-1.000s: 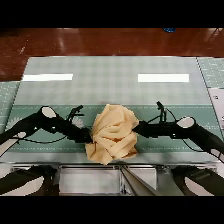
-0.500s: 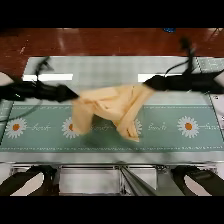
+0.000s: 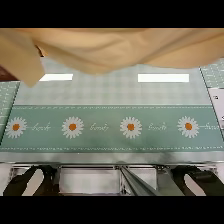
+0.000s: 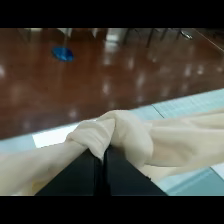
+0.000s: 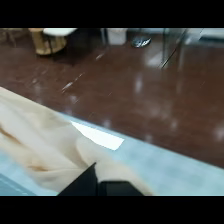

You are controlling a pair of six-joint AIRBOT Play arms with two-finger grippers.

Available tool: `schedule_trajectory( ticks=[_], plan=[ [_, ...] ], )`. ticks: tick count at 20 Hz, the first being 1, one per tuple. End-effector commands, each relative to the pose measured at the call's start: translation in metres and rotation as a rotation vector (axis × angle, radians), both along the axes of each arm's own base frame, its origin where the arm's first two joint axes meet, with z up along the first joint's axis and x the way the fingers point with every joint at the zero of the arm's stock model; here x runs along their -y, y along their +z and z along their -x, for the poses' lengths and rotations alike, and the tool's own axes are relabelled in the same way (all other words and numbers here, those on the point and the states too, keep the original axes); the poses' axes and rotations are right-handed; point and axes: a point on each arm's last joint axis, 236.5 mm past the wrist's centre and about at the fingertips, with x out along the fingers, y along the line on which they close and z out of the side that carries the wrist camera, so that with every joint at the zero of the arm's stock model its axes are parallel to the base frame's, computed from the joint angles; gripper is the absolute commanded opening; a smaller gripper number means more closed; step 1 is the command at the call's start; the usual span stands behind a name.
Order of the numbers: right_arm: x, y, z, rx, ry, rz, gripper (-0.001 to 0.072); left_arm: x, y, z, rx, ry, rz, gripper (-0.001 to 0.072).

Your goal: Fold the shirts.

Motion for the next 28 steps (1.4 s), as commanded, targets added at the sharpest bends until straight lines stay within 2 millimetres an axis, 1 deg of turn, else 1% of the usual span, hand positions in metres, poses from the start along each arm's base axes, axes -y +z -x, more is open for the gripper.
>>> schedule_trajectory(
  ticks=[1,2,3,4,5,6,7,8,9,11,13,14,15,16,17,19,20,22,23,24,25,26,27,28],
  plan=[
    [0.041,0.004,0.06,0.024,-0.164,0.083,0.002,-0.011,0.044,0.059,0.173,0.197,-0.135,0.0015],
    [0.056,-0.01,0.072,-0.026,-0.218,0.112,0.002,-0.011,0.043,0.071,0.184,0.22,-0.163,0.0016],
    [0.07,-0.027,0.082,-0.088,-0.274,0.134,0.002,-0.011,0.04,0.079,0.177,0.227,-0.173,0.0016],
    [0.079,-0.045,0.089,-0.143,-0.307,0.155,0.002,-0.01,0.033,0.083,0.157,0.217,-0.186,0.0016],
    [0.085,-0.066,0.093,-0.208,-0.329,0.165,0.002,-0.006,0.02,0.083,0.117,0.184,-0.19,0.0016],
    [0.086,-0.089,0.094,-0.273,-0.335,0.167,0.002,-0.002,0.006,0.078,0.071,0.144,-0.186,0.0016],
    [0.084,-0.117,0.091,-0.343,-0.328,0.161,0.002,0.002,-0.014,0.068,0.003,0.108,-0.161,0.0016],
    [0.078,-0.145,0.086,-0.413,-0.308,0.152,0.002,0.004,-0.039,0.055,-0.072,0.079,-0.148,0.0016],
    [0.07,-0.178,0.078,-0.485,-0.281,0.136,0.002,0.006,-0.07,0.04,-0.164,0.054,-0.138,0.0016],
    [0.047,-0.245,0.059,-0.612,-0.206,0.081,0.002,0.006,-0.139,0.005,-0.352,0.022,-0.109,0.0016],
    [0.032,-0.314,0.039,-0.737,-0.176,0.019,0.002,0.008,-0.205,-0.028,-0.51,0.002,-0.084,0.0016],
    [0.031,-0.347,0.027,-0.78,-0.195,-0.004,0.002,0.01,-0.237,-0.045,-0.584,-0.004,-0.075,0.0016],
    [0.034,-0.374,0.016,-0.807,-0.221,-0.017,0.002,0.012,-0.265,-0.06,-0.651,-0.008,-0.065,0.0016],
    [0.038,-0.397,0.004,-0.824,-0.253,-0.018,0.002,0.014,-0.293,-0.077,-0.717,-0.011,-0.057,0.0016],
    [0.042,-0.417,-0.008,-0.848,-0.282,-0.018,0.002,0.017,-0.316,-0.091,-0.771,-0.013,-0.051,0.0016],
    [0.048,-0.442,-0.038,-0.863,-0.322,-0.016,0.002,0.024,-0.36,-0.12,-0.843,0.001,-0.038,0.0016],
    [0.051,-0.453,-0.054,-0.859,-0.346,-0.024,0.002,0.027,-0.378,-0.132,-0.865,0.012,-0.032,0.0016],
    [0.056,-0.476,-0.08,-0.883,-0.383,-0.025,0.002,0.034,-0.408,-0.148,-0.927,0.046,0.021,0.0016],
    [0.056,-0.487,-0.091,-0.912,-0.39,-0.021,0.002,0.038,-0.418,-0.154,-0.958,0.062,0.063,0.0019],
    [0.056,-0.497,-0.1,-0.941,-0.388,-0.009,0.0021,0.043,-0.426,-0.158,-0.976,0.062,0.091,0.0073],
    [0.055,-0.504,-0.109,-0.965,-0.389,-0.006,0.0034,0.045,-0.432,-0.16,-0.986,0.063,0.102,0.0281],
    [0.054,-0.508,-0.119,-0.981,-0.388,-0.004,0.0179,0.046,-0.437,-0.159,-1.003,0.063,0.104,0.0502],
    [0.055,-0.508,-0.129,-0.997,-0.38,0.009,0.0422,0.043,-0.438,-0.158,-1.012,0.061,0.097,0.0509],
    [0.059,-0.503,-0.134,-1.017,-0.361,0.03,0.0412,0.033,-0.433,-0.157,-1.019,0.063,0.084,0.0509]
  ],
)
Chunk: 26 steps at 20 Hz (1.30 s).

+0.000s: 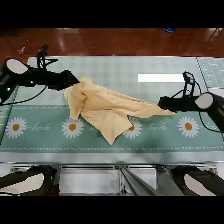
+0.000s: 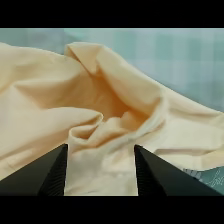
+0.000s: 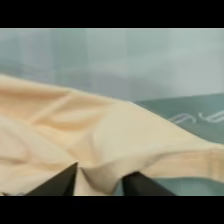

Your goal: Fold the shirts.

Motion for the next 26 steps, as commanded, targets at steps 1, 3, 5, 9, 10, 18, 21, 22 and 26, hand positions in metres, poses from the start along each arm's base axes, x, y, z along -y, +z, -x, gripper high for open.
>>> schedule_trajectory(
  ticks=[1,3,5,9,10,18,21,22,26],
  plan=[
    [0.017,-0.002,-0.028,-0.065,0.031,0.023,0.0412,-0.018,-0.002,-0.002,-0.057,0.018,0.01,0.0508],
    [0.061,0.027,-0.029,-0.068,0.0,0.07,0.0412,-0.052,0.016,0.006,-0.088,0.045,0.007,0.0507],
    [0.118,0.044,-0.012,-0.069,-0.112,0.127,0.0412,-0.077,0.033,0.023,-0.08,0.082,-0.003,0.0507],
    [0.165,0.018,0.048,-0.122,-0.361,0.034,0.0412,-0.051,0.012,0.102,-0.146,0.062,0.021,0.0507],
    [0.155,0.003,0.061,-0.135,-0.371,-0.022,0.0412,-0.033,-0.005,0.128,-0.203,0.022,0.042,0.0507],
    [0.097,-0.028,0.077,-0.124,-0.321,-0.24,0.0411,0.058,-0.09,0.183,-0.379,0.021,0.14,0.0508],
    [0.095,-0.028,0.078,-0.124,-0.298,-0.238,0.0411,0.058,-0.107,0.156,-0.353,0.164,0.133,0.0507],
    [0.094,-0.028,0.079,-0.126,-0.289,-0.238,0.0411,0.057,-0.112,0.153,-0.373,0.204,0.141,0.0507],
    [0.094,-0.028,0.078,-0.121,-0.283,-0.236,0.0411,0.059,-0.126,0.138,-0.401,0.304,0.184,0.0507]
  ],
)
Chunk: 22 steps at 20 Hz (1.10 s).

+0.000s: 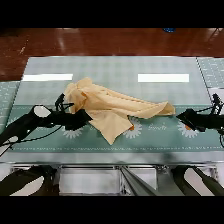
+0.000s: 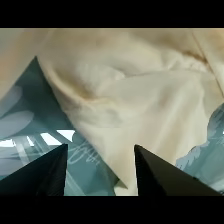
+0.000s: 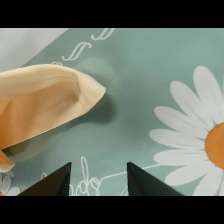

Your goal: Fold the shirts.

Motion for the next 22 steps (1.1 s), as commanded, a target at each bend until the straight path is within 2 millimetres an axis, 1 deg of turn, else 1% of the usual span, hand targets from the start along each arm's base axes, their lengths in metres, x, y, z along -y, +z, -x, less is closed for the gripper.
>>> schedule_trajectory(
  ticks=[1,2,5,6,7,8,10,12,14,15,18,22],
  plan=[
    [-0.002,0.001,-0.001,0.011,0.006,-0.005,0.0411,0.0,-0.012,-0.024,0.012,0.142,0.007,0.0507],
    [-0.002,0.001,-0.002,0.015,0.003,-0.007,0.0411,-0.001,-0.014,-0.031,0.032,0.162,-0.005,0.0507],
    [0.004,0.002,-0.009,0.038,-0.022,0.009,0.0411,0.001,-0.021,-0.041,0.048,0.164,-0.025,0.0501],
    [0.007,0.003,-0.012,0.048,-0.033,0.02,0.0411,0.005,-0.021,-0.043,0.038,0.142,-0.021,0.0388],
    [0.011,0.003,-0.014,0.057,-0.047,0.03,0.0412,0.01,-0.021,-0.043,0.023,0.123,-0.011,0.0109],
    [0.013,0.003,-0.016,0.063,-0.055,0.035,0.0411,0.014,-0.018,-0.047,0.039,0.088,-0.008,0.0019],
    [0.016,0.003,-0.019,0.071,-0.066,0.045,0.0411,0.022,-0.008,-0.054,0.085,0.02,-0.002,0.0016],
    [0.015,-0.003,-0.022,0.066,-0.073,0.024,0.0412,0.026,0.004,-0.064,0.118,0.007,0.009,0.0016],
    [0.012,-0.009,-0.031,0.072,-0.037,-0.002,0.0411,0.029,0.012,-0.071,0.137,0.004,0.017,0.0016],
    [0.014,-0.012,-0.038,0.074,-0.016,-0.005,0.0411,0.03,0.014,-0.071,0.139,-0.001,0.022,0.0016],
    [0.014,-0.018,-0.055,0.066,0.06,-0.04,0.0411,0.033,0.015,-0.068,0.139,-0.026,0.026,0.0016],
    [-0.001,-0.031,-0.062,0.051,0.152,-0.143,0.0411,0.033,0.015,-0.067,0.141,-0.037,0.026,0.0016]
  ],
)
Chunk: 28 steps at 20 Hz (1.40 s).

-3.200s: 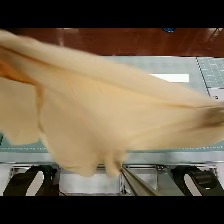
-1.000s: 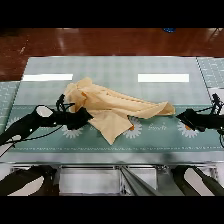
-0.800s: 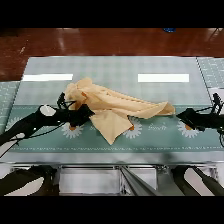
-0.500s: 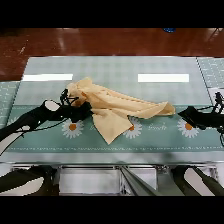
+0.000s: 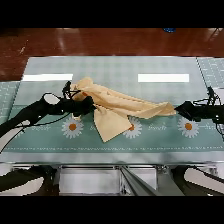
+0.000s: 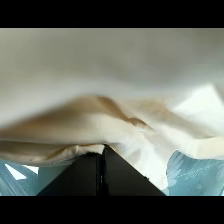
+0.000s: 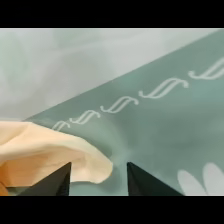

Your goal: Fold the shirts.

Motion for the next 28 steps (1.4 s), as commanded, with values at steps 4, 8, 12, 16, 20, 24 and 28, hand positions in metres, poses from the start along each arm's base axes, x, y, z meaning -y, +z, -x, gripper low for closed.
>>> schedule_trajectory(
  ticks=[4,8,12,16,20,24,28],
  plan=[
    [-0.026,-0.009,-0.014,0.031,0.086,-0.145,0.0411,0.002,0.002,0.001,0.002,-0.016,0.003,0.0016],
    [-0.063,-0.012,-0.016,0.035,0.202,-0.129,0.0198,0.0,0.002,0.0,0.004,-0.01,0.003,0.0017],
    [-0.095,0.032,-0.033,0.075,0.3,-0.168,0.002,-0.022,0.058,-0.036,0.107,0.002,0.057,0.0016],
    [-0.086,0.194,-0.082,0.417,0.303,-0.034,0.002,-0.087,0.241,-0.092,0.527,0.096,0.082,0.0016],
    [-0.086,0.416,-0.07,0.874,0.253,0.16,0.0019,-0.154,0.434,-0.073,0.957,0.199,0.003,0.0016],
    [-0.1,0.554,0.02,1.164,0.22,0.383,0.0019,-0.162,0.541,0.005,1.191,0.13,-0.144,0.0016],
    [-0.111,0.597,0.116,1.293,0.163,0.563,0.002,-0.168,0.577,0.079,1.305,0.156,-0.426,0.0016]
  ],
)
